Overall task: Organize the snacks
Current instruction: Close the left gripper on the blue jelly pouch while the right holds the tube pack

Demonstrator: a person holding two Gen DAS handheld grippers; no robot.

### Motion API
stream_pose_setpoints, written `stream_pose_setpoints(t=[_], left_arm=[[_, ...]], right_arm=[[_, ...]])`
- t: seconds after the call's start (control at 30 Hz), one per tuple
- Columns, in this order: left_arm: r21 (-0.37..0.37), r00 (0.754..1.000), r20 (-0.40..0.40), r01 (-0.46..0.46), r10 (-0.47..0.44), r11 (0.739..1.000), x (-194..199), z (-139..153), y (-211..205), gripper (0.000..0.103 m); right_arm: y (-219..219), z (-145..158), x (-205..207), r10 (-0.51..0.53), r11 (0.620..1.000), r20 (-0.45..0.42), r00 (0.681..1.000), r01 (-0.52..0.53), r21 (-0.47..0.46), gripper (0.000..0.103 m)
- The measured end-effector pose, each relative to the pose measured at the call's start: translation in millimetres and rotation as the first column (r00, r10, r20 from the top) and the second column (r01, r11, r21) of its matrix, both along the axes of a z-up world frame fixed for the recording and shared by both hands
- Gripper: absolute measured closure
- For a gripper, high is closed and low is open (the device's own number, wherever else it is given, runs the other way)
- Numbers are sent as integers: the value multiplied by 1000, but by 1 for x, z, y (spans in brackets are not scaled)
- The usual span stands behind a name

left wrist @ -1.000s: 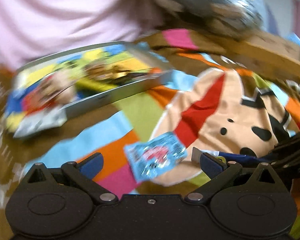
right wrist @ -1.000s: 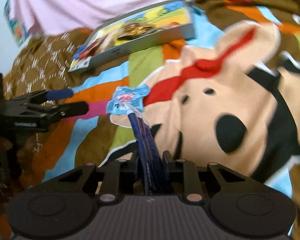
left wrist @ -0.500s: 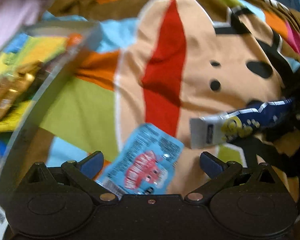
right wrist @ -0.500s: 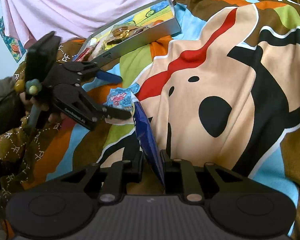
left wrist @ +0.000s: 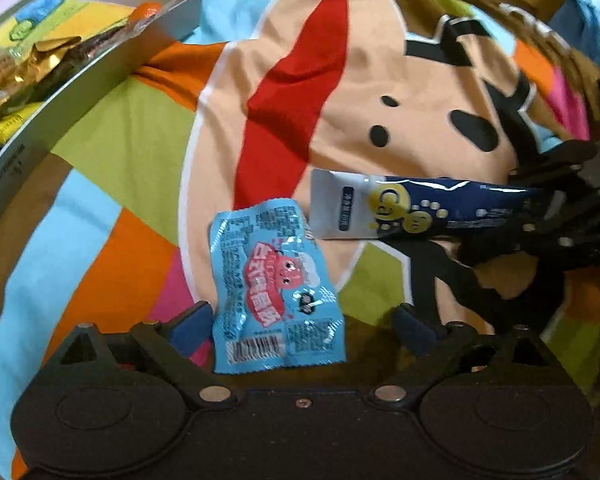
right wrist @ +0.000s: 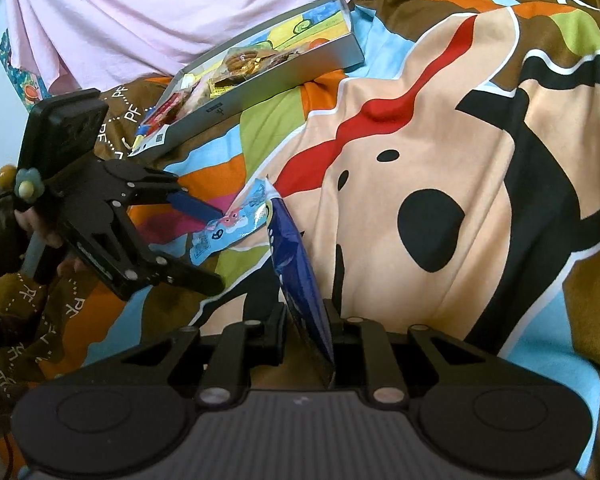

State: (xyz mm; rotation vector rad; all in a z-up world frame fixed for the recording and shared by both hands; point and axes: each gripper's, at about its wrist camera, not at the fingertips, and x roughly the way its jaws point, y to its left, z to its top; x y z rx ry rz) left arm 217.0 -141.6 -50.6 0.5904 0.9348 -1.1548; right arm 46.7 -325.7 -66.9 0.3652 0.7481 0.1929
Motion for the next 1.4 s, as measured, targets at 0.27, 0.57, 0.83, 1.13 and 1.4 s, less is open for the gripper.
stream_pose_setpoints(t=[0.27, 0.57, 0.83, 1.13, 1.4], left_arm=[[-39, 993, 14, -113, 113, 993, 4, -3, -15, 6], [-99, 971, -38, -238, 235, 966, -1, 4, 7, 38], [-136, 913, -93, -406, 397, 904, -26, 5, 39, 40], [-153, 788, -187, -613, 587, 775, -83, 9, 91, 40], [-166, 730, -139, -683, 669, 711, -106, 6, 97, 38]], right_arm=[[6, 4, 4, 6, 999, 27, 1000, -4, -47, 81], [8, 4, 2, 13, 998, 44, 999, -10, -64, 80], [15, 5, 1, 27, 995, 57, 998, -22, -98, 78], [36, 11, 3, 68, 988, 85, 994, -56, -143, 78], [52, 7, 6, 71, 989, 86, 994, -59, -138, 76]])
